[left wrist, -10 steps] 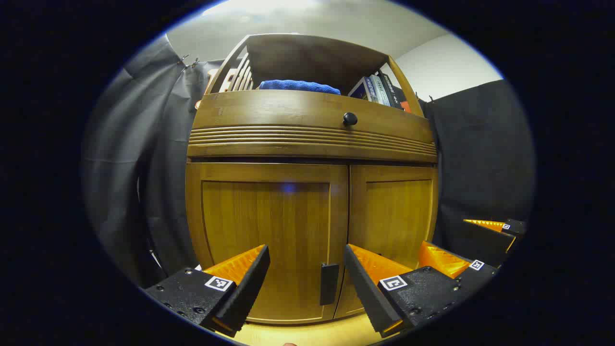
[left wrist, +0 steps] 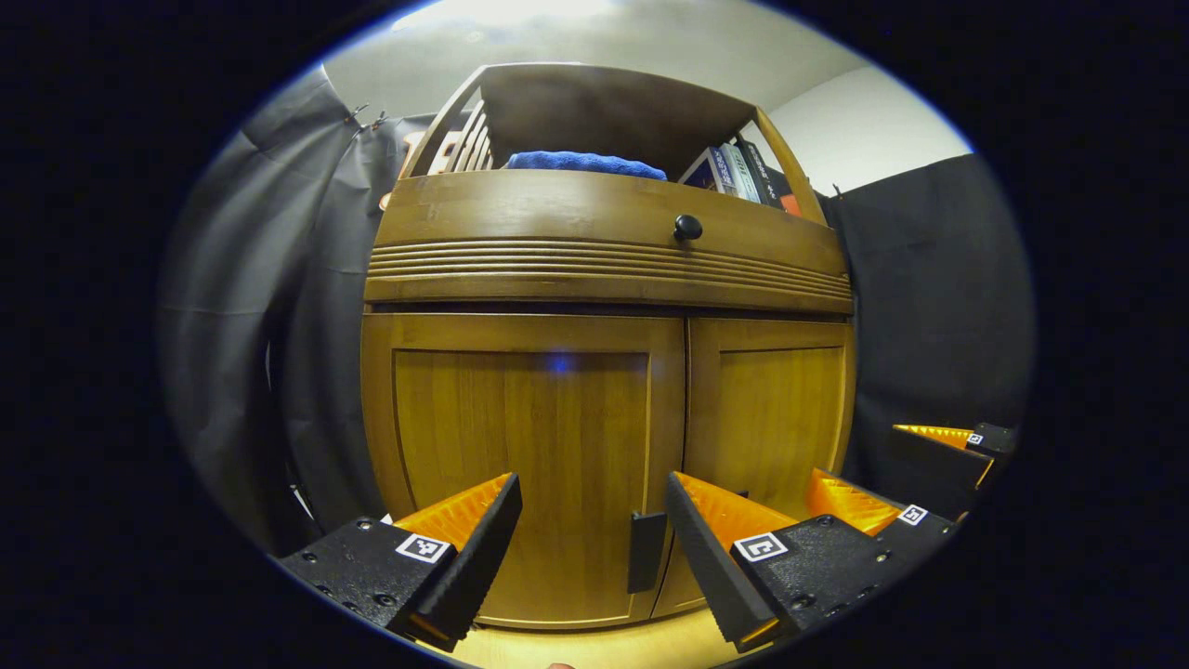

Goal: Open the right door of the double-door shoe cabinet with the right hand, and open the left door with the left hand.

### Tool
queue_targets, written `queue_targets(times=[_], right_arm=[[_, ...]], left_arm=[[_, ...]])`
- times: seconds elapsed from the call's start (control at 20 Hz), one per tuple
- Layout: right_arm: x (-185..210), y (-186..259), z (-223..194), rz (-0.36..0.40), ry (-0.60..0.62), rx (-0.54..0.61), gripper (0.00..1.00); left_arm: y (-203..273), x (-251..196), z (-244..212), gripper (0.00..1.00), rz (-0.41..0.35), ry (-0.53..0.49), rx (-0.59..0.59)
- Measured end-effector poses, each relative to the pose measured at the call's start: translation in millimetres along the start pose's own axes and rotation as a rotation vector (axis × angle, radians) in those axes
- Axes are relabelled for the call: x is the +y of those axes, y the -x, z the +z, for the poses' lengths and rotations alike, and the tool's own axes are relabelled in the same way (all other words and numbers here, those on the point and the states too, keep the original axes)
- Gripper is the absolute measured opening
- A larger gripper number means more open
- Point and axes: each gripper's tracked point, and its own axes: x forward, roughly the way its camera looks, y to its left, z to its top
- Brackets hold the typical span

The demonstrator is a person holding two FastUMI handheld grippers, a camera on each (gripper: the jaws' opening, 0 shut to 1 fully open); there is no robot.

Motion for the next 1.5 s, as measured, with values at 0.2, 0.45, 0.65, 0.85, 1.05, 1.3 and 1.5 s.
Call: queue_targets(times=[0.2,0.45,0.65,0.85,1.05,1.3,1.5], right_arm=[[1.8,-8.7,-7.9,0.0,-0.003,0.018,0.96],[1.5,-33.0,-41.3,0.011,-0.029,0.087,0.96],[9.1,-56.4,-73.0,0.03,-0.051,0.146,0.94],[23.7,-73.9,-104.3,0.053,-0.075,0.212,0.91],[41.7,-87.0,-115.1,0.113,-0.113,0.26,0.73],[56.8,-97.7,-129.6,0.134,-0.114,0.328,0.4],[54.8,-91.5,-126.8,0.121,-0.115,0.346,0.3]], left_arm=[[1.1,6.8,-1.4,0.93,0.013,-0.008,-0.007],[3.6,22.3,-7.5,0.93,0.043,-0.018,-0.001],[4.8,44.1,-9.8,0.95,0.091,-0.039,0.002],[5.1,68.9,-12.3,0.93,0.147,-0.048,-0.001],[-0.1,80.1,-24.1,0.93,0.182,-0.04,0.025],[-4.2,91.7,-31.9,0.93,0.213,-0.042,0.042],[-3.9,92.0,-35.5,0.93,0.215,-0.033,0.053]])
